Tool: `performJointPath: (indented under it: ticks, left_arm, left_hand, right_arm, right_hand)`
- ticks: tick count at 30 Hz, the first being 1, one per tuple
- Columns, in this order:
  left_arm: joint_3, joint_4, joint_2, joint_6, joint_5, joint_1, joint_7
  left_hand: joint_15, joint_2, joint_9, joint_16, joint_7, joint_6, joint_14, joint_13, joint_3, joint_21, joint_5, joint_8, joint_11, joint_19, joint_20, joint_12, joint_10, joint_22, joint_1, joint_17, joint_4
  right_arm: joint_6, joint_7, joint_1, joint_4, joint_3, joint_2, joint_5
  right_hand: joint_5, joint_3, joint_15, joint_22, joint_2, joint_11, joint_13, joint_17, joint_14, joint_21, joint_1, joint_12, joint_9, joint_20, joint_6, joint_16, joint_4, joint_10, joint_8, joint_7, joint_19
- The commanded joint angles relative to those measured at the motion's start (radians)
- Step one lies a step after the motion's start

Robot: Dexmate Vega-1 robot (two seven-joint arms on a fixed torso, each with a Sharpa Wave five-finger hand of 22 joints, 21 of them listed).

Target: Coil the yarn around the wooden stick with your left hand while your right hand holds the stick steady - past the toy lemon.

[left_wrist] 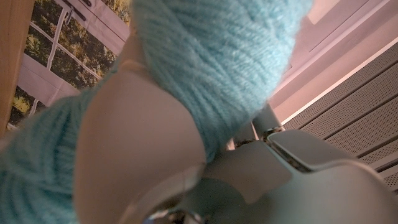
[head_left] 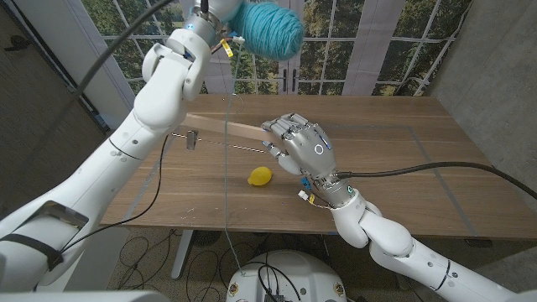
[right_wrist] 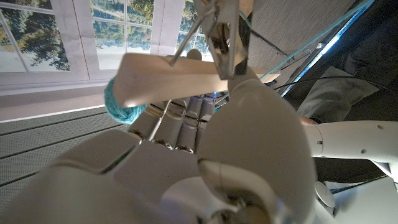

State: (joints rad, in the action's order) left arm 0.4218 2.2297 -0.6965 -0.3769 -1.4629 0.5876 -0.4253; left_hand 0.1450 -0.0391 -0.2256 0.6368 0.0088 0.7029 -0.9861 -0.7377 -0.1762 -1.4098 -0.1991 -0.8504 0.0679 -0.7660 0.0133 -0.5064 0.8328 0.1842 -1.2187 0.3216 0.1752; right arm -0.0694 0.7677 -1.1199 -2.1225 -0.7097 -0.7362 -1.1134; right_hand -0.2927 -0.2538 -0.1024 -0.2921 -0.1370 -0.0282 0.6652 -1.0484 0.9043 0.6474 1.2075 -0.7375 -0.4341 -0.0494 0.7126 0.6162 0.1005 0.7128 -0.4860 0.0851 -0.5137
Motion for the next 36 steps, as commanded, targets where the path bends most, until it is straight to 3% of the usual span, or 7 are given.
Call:
performJointPath:
  ticks: [1, 8, 12, 21, 29, 36]
  left_arm:
    - [-0.079, 0.0, -0.024, -0.099, -0.031, 0.046, -0.133]
    - [-0.141, -0.032, -0.022, -0.181, -0.015, 0.063, -0.196]
    - [-0.13, -0.074, -0.022, -0.204, -0.007, 0.051, -0.259]
    - [-0.056, -0.16, -0.05, -0.194, 0.081, 0.041, -0.267]
    - [-0.029, -0.17, -0.081, -0.176, 0.249, 0.083, -0.194]
    - [-0.017, -0.158, -0.123, -0.211, 0.331, 0.106, -0.16]
  left_hand:
    - [-0.371, 0.155, -0.002, 0.007, -0.037, 0.066, -0.389, -0.006, -0.121, -0.008, -0.006, 0.002, 0.076, -0.059, 0.199, 0.004, 0.077, 0.002, -0.116, 0.233, -0.031]
    - [-0.371, 0.153, -0.002, 0.005, -0.037, 0.07, -0.381, -0.017, -0.121, -0.006, -0.01, 0.003, 0.076, -0.045, 0.196, 0.005, 0.082, 0.001, -0.11, 0.237, -0.034]
    - [-0.37, 0.152, -0.002, 0.005, -0.037, 0.072, -0.38, -0.02, -0.122, -0.006, -0.011, 0.003, 0.074, -0.043, 0.196, 0.007, 0.081, 0.001, -0.11, 0.239, -0.034]
    - [-0.369, 0.152, -0.003, 0.001, -0.036, 0.069, -0.372, -0.022, -0.124, -0.004, -0.016, 0.005, 0.076, -0.033, 0.195, 0.014, 0.082, -0.001, -0.107, 0.243, -0.036]
    - [-0.369, 0.15, -0.005, 0.001, -0.037, 0.07, -0.369, -0.029, -0.125, -0.003, -0.02, 0.004, 0.075, -0.026, 0.195, 0.018, 0.083, -0.001, -0.104, 0.249, -0.037]
    - [-0.369, 0.149, -0.005, -0.002, -0.037, 0.073, -0.366, -0.031, -0.127, -0.004, -0.024, 0.004, 0.077, -0.022, 0.194, 0.023, 0.086, -0.001, -0.102, 0.25, -0.038]
  right_arm:
    - [0.05, -0.028, -0.054, -0.034, 0.072, -0.007, 0.123]
    - [0.094, -0.036, -0.077, -0.037, 0.112, -0.005, 0.204]
    - [0.121, -0.037, -0.09, -0.048, 0.126, -0.009, 0.216]
    - [0.156, -0.067, -0.113, -0.076, 0.158, -0.002, 0.253]
    - [0.167, -0.062, -0.131, -0.073, 0.188, 0.032, 0.294]
    - [0.176, -0.071, -0.126, -0.045, 0.228, 0.068, 0.381]
  right_hand:
    - [-0.007, -0.003, -0.128, 0.001, -0.021, 0.187, 0.003, -0.007, 0.024, 0.009, 0.014, 0.002, -0.027, -0.132, 0.22, -0.003, -0.005, 0.186, -0.005, -0.219, 0.002]
    - [-0.008, -0.003, -0.128, 0.004, -0.022, 0.187, 0.009, -0.012, 0.024, 0.013, 0.014, 0.001, -0.028, -0.131, 0.218, -0.008, -0.006, 0.185, -0.005, -0.22, 0.005]
    - [-0.008, -0.002, -0.128, 0.006, -0.022, 0.185, 0.01, -0.016, 0.025, 0.015, 0.014, 0.002, -0.027, -0.131, 0.217, -0.011, -0.006, 0.185, -0.004, -0.218, 0.007]
    - [-0.01, -0.001, -0.128, 0.012, -0.023, 0.185, 0.014, -0.027, 0.026, 0.025, 0.015, 0.004, -0.03, -0.131, 0.217, -0.021, -0.007, 0.184, -0.005, -0.217, 0.011]
    - [-0.011, 0.0, -0.128, 0.016, -0.024, 0.181, 0.018, -0.034, 0.028, 0.031, 0.017, 0.005, -0.031, -0.13, 0.216, -0.028, -0.008, 0.183, -0.006, -0.215, 0.015]
    - [-0.012, 0.0, -0.128, 0.02, -0.024, 0.182, 0.015, -0.043, 0.033, 0.037, 0.019, 0.009, -0.031, -0.128, 0.217, -0.031, -0.008, 0.187, -0.006, -0.215, 0.018]
